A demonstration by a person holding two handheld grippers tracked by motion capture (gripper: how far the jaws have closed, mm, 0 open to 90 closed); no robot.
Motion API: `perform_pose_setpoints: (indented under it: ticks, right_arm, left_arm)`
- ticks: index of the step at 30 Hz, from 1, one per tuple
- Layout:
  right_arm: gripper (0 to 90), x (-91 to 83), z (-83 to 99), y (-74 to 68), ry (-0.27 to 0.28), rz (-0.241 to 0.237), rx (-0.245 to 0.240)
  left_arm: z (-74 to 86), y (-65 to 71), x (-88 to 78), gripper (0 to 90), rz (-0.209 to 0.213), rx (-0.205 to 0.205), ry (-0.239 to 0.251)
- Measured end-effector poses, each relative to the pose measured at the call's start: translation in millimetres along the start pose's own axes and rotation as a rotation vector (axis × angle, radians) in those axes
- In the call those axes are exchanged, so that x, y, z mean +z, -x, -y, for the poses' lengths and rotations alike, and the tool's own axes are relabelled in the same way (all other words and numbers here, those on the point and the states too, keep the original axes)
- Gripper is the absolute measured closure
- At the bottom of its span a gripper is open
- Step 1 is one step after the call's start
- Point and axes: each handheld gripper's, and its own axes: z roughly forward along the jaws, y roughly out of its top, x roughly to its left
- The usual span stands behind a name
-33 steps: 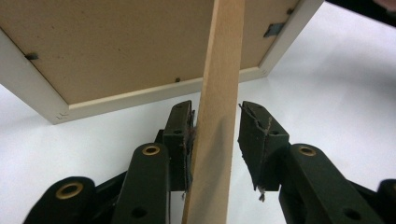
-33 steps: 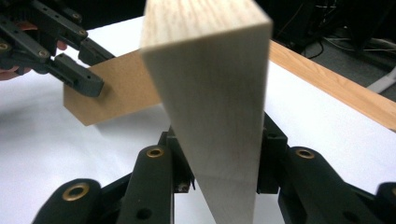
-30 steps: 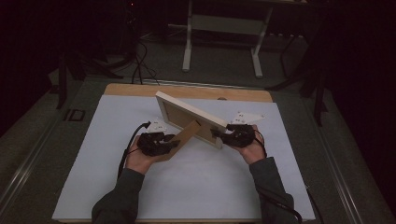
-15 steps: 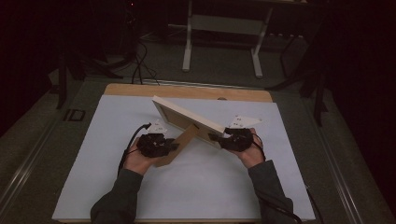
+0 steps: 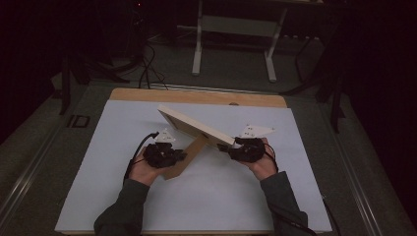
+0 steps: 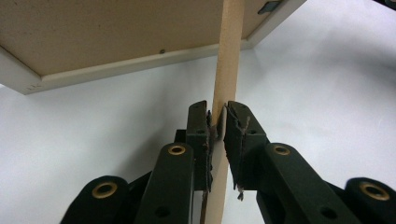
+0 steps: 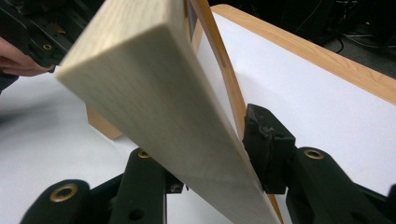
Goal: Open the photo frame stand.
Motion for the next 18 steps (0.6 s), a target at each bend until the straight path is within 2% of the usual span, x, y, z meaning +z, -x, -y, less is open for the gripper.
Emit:
perform_pose_setpoints:
  ticks: [9, 18]
  right_arm:
    - [60.5, 0.8, 1.0, -2.9, -0.006, -0.010, -0.008]
    - [60.5, 0.7, 0.5, -3.1, -0.014, -0.007, -0.013]
  left_arm:
    - [2.2, -0.7, 1.6, 80.6, 0.002, -0.001, -0.013]
    - [2.6, -1.2, 2.3, 78.7, 0.012, -0.015, -0.004]
